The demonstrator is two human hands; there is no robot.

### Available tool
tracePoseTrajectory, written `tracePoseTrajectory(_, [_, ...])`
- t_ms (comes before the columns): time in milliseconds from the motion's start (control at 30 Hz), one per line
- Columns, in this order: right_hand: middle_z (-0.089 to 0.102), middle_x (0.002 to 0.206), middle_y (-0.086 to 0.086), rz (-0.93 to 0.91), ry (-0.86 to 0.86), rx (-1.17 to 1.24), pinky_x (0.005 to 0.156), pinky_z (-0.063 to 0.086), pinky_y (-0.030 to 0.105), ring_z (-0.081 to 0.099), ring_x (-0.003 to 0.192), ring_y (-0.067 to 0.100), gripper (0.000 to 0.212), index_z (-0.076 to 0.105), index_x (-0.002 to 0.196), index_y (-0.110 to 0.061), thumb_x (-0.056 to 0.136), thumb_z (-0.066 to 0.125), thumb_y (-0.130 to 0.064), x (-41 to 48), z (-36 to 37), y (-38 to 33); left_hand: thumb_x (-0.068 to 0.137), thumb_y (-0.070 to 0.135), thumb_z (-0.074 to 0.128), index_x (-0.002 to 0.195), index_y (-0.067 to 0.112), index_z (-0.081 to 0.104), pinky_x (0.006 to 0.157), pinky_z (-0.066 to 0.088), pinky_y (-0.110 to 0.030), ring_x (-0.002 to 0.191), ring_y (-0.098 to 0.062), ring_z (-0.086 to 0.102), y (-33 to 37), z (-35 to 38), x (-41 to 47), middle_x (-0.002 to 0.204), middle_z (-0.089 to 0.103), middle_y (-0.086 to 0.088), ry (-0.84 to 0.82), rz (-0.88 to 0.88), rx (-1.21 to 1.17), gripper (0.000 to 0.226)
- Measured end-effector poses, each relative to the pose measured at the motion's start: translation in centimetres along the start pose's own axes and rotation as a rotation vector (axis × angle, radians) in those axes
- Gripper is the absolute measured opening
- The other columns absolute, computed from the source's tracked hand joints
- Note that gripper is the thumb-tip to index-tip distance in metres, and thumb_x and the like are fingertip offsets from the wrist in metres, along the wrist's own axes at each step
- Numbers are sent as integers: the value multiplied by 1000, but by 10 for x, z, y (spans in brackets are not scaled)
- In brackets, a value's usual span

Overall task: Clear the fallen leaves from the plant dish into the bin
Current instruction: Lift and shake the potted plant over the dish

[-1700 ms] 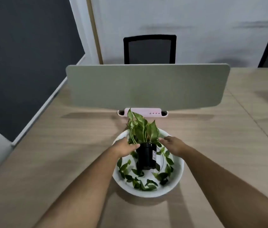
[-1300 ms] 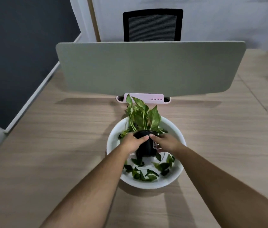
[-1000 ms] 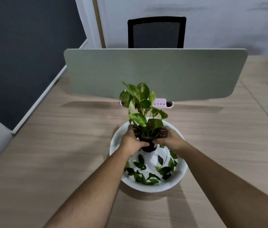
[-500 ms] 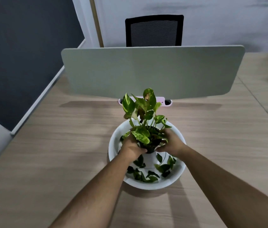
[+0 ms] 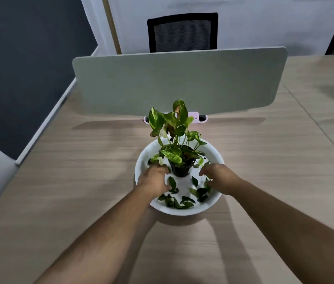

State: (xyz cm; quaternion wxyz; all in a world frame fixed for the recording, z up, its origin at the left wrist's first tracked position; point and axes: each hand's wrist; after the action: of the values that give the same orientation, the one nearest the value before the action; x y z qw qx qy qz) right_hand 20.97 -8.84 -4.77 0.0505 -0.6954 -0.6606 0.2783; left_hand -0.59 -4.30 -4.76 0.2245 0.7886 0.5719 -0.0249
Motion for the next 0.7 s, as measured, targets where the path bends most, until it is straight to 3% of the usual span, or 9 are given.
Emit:
tracePoseTrajectory(133, [52, 124, 6, -9, -29, -59, 83, 46, 30, 51, 90, 18, 52, 52, 124, -27, 76, 67, -17, -3, 12, -4, 73, 35, 74, 138, 33, 34, 102, 45, -41, 131, -28, 39, -2, 15, -5, 147, 31, -3, -104, 43, 91, 76])
tracePoseTrajectory(300, [43, 134, 6, -23, -111, -198, 100, 46, 41, 48, 117, 27, 69, 41, 134, -32, 72, 71, -30, 1, 35, -8, 70, 38, 72, 142, 39, 24, 111, 33, -54, 133, -34, 33, -4, 35, -6, 149, 26, -5, -168, 91, 236, 86])
tracePoseTrajectory(400, [44, 128, 7, -6, -114, -235, 97, 48, 41, 49, 113, 29, 62, 48, 127, -31, 71, 73, -25, 7, 46, -10, 70, 36, 74, 137, 33, 36, 107, 38, -50, 127, -33, 37, -6, 41, -4, 138, 38, -6, -113, 93, 221, 76])
tracePoseTrajectory(533, [55, 111, 10, -14, -57, -147, 83, 50, 34, 57, 99, 29, 27, 65, 99, -15, 74, 65, -5, 9, 48, -13, 74, 21, 73, 113, 19, 60, 92, 48, -37, 112, -26, 50, -10, 47, -1, 116, 54, -7, -89, 165, 47, 41])
tracePoseTrajectory(700, [62, 97, 7, 62, -42, -51, 70, 44, 22, 60, 88, 24, 28, 72, 86, -10, 75, 54, 9, 13, 44, -14, 77, -1, 62, 103, 9, 70, 84, 47, -21, 104, -24, 59, -9, 50, 1, 111, 65, -11, -85, 133, -66, 29])
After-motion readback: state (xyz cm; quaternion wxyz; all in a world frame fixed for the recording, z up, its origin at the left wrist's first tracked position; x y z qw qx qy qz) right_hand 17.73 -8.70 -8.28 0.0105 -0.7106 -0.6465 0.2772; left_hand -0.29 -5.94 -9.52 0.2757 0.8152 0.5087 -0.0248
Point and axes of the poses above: each hand's wrist, its own x-axis towards the middle knuckle, its own z-axis out of the palm, y = z × x
